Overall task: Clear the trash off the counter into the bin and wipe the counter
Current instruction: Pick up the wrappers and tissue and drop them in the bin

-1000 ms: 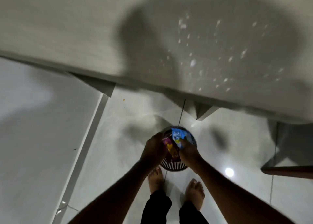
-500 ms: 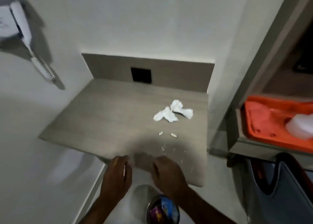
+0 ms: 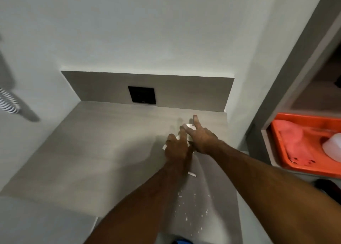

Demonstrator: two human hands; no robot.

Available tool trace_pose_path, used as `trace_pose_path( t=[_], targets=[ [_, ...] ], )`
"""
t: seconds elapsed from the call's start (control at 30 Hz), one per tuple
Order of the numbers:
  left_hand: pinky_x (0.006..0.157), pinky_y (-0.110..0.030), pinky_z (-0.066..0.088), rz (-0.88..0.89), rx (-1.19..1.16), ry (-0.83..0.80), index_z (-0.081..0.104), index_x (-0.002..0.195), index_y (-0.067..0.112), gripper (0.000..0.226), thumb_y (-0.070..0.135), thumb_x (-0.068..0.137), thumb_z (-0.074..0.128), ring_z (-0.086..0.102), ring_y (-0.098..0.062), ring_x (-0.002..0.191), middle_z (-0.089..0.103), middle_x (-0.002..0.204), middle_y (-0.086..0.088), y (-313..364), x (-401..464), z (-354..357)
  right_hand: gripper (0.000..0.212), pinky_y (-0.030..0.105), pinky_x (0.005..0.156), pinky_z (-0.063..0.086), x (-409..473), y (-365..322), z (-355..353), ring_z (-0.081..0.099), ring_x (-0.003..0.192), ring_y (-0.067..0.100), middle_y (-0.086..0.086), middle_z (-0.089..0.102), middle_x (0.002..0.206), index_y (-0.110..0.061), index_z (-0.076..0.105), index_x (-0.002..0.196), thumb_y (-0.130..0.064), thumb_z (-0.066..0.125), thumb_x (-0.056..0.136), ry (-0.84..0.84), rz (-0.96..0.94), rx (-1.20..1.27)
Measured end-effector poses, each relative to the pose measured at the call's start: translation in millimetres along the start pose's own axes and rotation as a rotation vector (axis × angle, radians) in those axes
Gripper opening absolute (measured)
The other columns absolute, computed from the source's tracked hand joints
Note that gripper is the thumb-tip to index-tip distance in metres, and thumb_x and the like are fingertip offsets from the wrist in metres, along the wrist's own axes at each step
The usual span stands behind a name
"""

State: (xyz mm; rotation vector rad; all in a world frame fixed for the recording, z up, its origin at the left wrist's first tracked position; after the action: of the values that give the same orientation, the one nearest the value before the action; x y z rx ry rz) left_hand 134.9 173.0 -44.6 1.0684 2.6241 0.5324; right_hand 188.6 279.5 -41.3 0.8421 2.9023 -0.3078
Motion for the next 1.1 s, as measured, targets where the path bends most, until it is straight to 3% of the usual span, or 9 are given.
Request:
trace_pose_path(
  t=[0.13,0.23,0.37,0.47,0.53,0.67,0.8,0.93,1.1],
  targets=[
    [0.085,-0.031,0.049,0.002,0.116,0.15,0.058,0.127,0.021,0.033,0.029,0.096,0.048,0.058,-0.032,0.11,0.06,0.123,-0.016,-16,22,11,0.046,0.041,0.095,0.052,26,9,8,0.06,0.11,0.041,0.016,0.029,0.157,-0.025,0.05,0.137,-0.033,0.057,0.093,-0.043,-0.069,-0.141],
    [0.08,-0.029,0.049,0.054,0.151,0.132,0.064,0.119,0.015,0.03,0.019,0.094,0.047,0.061,-0.033,0.104,0.063,0.118,-0.015,-32,26,11,0.022,0.032,0.083,0.055,26,14,2,0.067,0.096,0.031,0.011,0.07,0.113,-0.017,0.073,0.104,-0.022,0.063,0.084,0.016,-0.01,-0.08],
    [0.093,-0.034,0.048,-0.005,-0.046,0.065,0.07,0.104,0.01,0.023,0.011,0.087,0.055,0.063,-0.032,0.107,0.07,0.111,-0.013,-51,28,-6,0.018,0.031,0.08,0.054,1,21,15,0.069,0.091,0.032,0.01,0.075,0.099,-0.019,0.077,0.097,-0.021,0.064,0.084,0.151,0.238,0.138],
    [0.088,-0.026,0.048,-0.083,-0.261,0.079,0.07,0.101,0.007,0.023,0.006,0.078,0.066,0.067,-0.027,0.103,0.074,0.107,-0.012,-58,8,-25,0.009,0.036,0.072,0.055,-33,9,21,0.069,0.082,0.035,0.013,0.075,0.089,-0.017,0.069,0.092,-0.013,0.068,0.084,0.302,0.44,0.699],
    [0.087,-0.021,0.049,-0.086,-0.377,0.154,0.07,0.106,0.013,0.028,0.008,0.078,0.069,0.069,-0.02,0.099,0.076,0.105,-0.006,-66,-32,-36,0.013,0.024,0.055,0.053,-71,-10,23,0.065,0.063,0.022,0.005,0.071,0.072,-0.014,0.057,0.085,-0.01,0.069,0.085,0.462,0.503,1.037],
    [0.08,0.005,0.043,0.059,-0.508,0.322,0.073,0.107,0.026,0.025,0.022,0.082,0.072,0.065,0.017,0.091,0.073,0.103,0.021,-100,-171,-34,0.013,-0.002,0.053,0.039,-190,-63,46,0.062,0.062,-0.009,-0.014,0.068,0.073,-0.023,0.06,0.077,-0.014,0.068,0.083,0.643,0.372,0.99],
    [0.067,-0.006,0.054,0.012,-0.532,0.175,0.077,0.099,0.029,0.027,0.016,0.075,0.077,0.072,0.001,0.083,0.074,0.103,0.016,-146,-301,41,0.019,0.016,0.076,0.057,-307,-115,141,0.07,0.092,-0.003,-0.02,0.069,0.115,-0.044,0.069,0.09,-0.033,0.075,0.076,0.446,0.233,1.013],
    [0.078,-0.012,0.054,-0.437,-0.447,-0.252,0.076,0.105,0.02,0.027,0.007,0.082,0.074,0.073,-0.021,0.098,0.074,0.106,-0.003,-197,-360,178,0.047,0.048,0.101,0.049,-343,-105,287,0.053,0.129,0.007,-0.018,0.048,0.146,-0.039,0.064,0.12,-0.046,0.064,0.073,-0.087,0.416,0.898],
    [0.058,0.005,0.037,-0.523,-0.257,-0.324,0.073,0.1,0.016,0.021,0.015,0.084,0.06,0.07,-0.016,0.09,0.075,0.106,-0.009,-237,-316,298,0.036,0.004,0.08,0.045,-293,-67,434,0.058,0.12,0.029,0.015,0.061,0.129,-0.002,0.063,0.121,0.002,0.062,0.085,-0.336,0.398,0.858]
  ],
)
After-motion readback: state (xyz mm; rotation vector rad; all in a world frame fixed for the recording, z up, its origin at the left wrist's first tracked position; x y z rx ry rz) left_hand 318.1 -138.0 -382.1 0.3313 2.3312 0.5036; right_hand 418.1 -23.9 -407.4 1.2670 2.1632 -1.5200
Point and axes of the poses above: each hand's wrist, its own x-axis towards the middle knuckle, its own z-axis out of the palm, y = z × x, the point moved 3 cm from there along x, towards the middle knuckle
